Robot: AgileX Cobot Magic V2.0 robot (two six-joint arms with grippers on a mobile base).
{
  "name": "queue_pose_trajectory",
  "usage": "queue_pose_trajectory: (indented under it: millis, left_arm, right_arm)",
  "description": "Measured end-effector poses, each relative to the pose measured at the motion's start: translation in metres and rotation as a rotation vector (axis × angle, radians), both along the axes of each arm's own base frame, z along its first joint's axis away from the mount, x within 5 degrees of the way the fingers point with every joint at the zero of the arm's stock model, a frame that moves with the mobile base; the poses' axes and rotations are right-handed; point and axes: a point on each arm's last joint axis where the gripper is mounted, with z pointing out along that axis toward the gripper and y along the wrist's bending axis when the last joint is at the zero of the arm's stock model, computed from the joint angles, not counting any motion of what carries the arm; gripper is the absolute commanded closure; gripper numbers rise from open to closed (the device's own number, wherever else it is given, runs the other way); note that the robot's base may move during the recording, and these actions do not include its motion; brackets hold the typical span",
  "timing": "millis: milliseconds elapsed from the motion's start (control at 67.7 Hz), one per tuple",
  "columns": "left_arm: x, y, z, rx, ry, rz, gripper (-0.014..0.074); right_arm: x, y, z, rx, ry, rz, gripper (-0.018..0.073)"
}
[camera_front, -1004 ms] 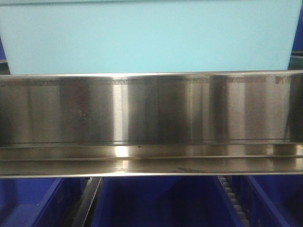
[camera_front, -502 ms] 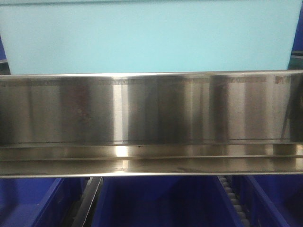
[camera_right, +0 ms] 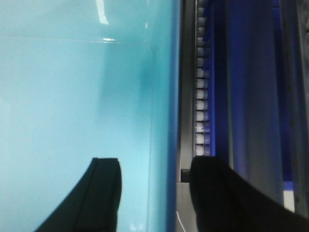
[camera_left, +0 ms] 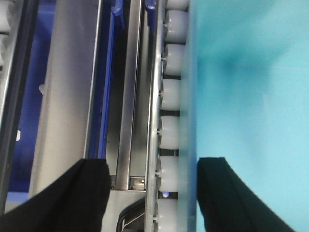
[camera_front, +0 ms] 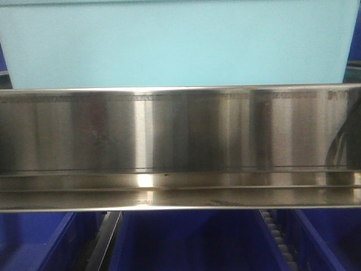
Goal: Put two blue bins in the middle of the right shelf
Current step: 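Close both grippers on the teal bin's side walls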
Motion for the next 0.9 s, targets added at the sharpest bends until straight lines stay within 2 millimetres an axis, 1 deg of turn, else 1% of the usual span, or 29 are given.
queue_pose_trajectory:
  millis: [192, 281, 487, 768, 901]
  left_arm:
    - [0.004, -0.003, -0.007, 0.007, 0.019, 0.000, 0.0289]
    - [0.005, -0.005, -0.011, -0.003, 0.038, -0.001, 0.0289]
    - [0.004, -0.006, -0.011, -0.017, 0.045, -0.002, 0.0289]
    - [0.004, -0.006, -0.011, -0.010, 0.046, -0.019, 0.0289]
    - [0.004, -0.006, -0.011, -0.012, 0.048, -0.022, 0.0289]
  right_arm:
    - [0.000, 0.000, -0.001, 0.000, 0.003, 0.000, 0.0324]
    - [0.002, -0.003, -0.001, 0.002, 0.004, -0.011, 0.0324]
    - [0.005, -0.010, -0.001, 0.013, 0.010, -0.037, 0.0324]
    - [0.005, -0.009, -0.001, 0.024, 0.015, -0.036, 0.0324]
    - [0.007, -0.009, -0.004, 0.020, 0.024, -0.036, 0.0324]
